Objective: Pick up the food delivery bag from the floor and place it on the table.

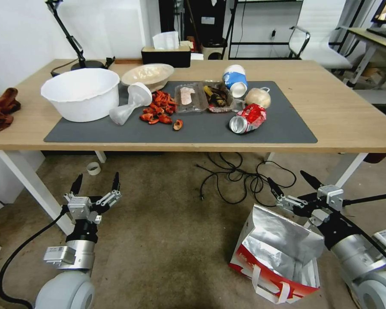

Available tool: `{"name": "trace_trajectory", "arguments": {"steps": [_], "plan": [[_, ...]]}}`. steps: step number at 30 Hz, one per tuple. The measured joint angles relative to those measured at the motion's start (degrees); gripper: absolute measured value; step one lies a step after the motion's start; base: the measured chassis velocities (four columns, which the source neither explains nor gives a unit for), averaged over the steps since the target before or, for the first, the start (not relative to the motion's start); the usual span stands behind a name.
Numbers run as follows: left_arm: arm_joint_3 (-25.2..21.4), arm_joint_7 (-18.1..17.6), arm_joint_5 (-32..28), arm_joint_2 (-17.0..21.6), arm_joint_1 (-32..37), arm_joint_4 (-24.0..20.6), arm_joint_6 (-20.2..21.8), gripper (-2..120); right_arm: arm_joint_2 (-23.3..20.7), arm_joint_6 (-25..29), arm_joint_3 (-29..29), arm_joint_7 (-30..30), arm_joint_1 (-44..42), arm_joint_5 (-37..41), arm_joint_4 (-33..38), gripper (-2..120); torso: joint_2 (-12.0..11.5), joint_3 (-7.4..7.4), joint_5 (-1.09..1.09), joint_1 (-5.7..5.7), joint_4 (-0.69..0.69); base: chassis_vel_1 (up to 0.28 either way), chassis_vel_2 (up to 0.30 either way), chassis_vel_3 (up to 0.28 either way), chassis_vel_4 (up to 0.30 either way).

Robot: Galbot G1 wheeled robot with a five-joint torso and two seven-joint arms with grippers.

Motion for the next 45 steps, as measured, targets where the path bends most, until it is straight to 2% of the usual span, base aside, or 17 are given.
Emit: {"name": "trace_trajectory", "arguments": {"steps": [45], "plan": [[1.37,0.44,1.06,-0.39,-0.02,2.14,-2.38,100,0.82,0.46,-0.80,-0.06,-0.01,-0.72,-1.06,100,-10.26,-6.91,0.00,-3.36,0.00,0.000,0.000,0.000,0.000]]}}
